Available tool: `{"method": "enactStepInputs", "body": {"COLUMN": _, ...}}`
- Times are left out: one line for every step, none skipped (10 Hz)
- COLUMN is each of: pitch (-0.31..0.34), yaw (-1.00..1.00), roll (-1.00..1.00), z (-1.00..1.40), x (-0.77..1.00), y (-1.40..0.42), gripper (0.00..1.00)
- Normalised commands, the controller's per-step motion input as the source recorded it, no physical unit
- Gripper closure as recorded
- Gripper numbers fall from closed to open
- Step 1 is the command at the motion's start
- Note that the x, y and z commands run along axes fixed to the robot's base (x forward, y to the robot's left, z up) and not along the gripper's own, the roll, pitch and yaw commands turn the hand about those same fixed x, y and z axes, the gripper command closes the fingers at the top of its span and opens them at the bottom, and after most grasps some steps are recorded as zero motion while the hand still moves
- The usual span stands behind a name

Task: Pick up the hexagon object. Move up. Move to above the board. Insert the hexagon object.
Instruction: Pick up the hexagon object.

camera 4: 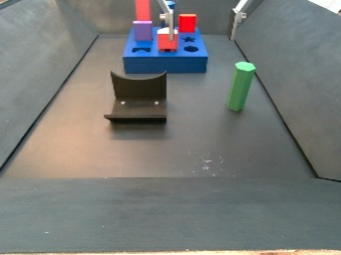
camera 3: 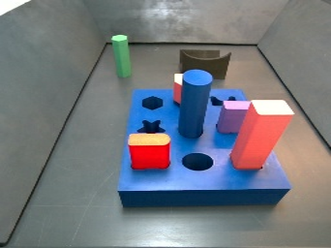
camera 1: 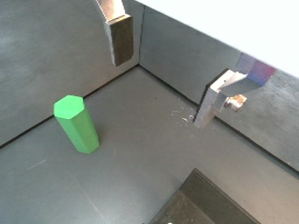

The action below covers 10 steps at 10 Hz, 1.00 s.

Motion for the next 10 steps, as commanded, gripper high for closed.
{"method": "enactStepInputs", "body": {"pitch": 0.02, "yaw": 0.0, "roll": 0.0, "z": 0.0, "x": 0.05, "y": 0.0, "gripper": 0.0}}
{"method": "enactStepInputs", "body": {"pitch": -0.004, "yaw": 0.0, "roll": 0.0, "z": 0.0, "x": 0.0, "y": 0.0, "gripper": 0.0}}
{"method": "enactStepInputs", "body": {"pitch": 0.0, "yaw": 0.0, "roll": -0.02, "z": 0.0, "x": 0.0, "y": 0.0, "gripper": 0.0}}
{"method": "enactStepInputs", "body": {"pitch": 0.0, "yaw": 0.0, "roll": 0.0, "z": -0.01, "x": -0.03, "y": 0.0, "gripper": 0.0}}
{"method": "enactStepInputs", "body": {"pitch": -0.026, "yaw": 0.0, "roll": 0.0, "z": -0.06, "x": -0.28, "y": -0.03, "gripper": 0.0}}
{"method": "enactStepInputs", "body": {"pitch": -0.054, "yaw": 0.0, "roll": 0.0, "z": -0.14, "x": -0.43, "y": -0.09, "gripper": 0.0}}
{"method": "enactStepInputs", "body": {"pitch": -0.074, "yaw": 0.0, "roll": 0.0, "z": -0.19, "x": -0.6, "y": -0.15, "gripper": 0.0}}
{"method": "enactStepInputs", "body": {"pitch": -0.077, "yaw": 0.03, "roll": 0.0, "z": -0.15, "x": -0.64, "y": -0.19, "gripper": 0.0}}
{"method": "enactStepInputs", "body": {"pitch": -0.131, "yaw": 0.11, "roll": 0.0, "z": -0.11, "x": -0.82, "y": -0.29, "gripper": 0.0}}
{"method": "enactStepInputs", "body": {"pitch": -0.179, "yaw": 0.16, "roll": 0.0, "z": -0.23, "x": -0.74, "y": -0.4, "gripper": 0.0}}
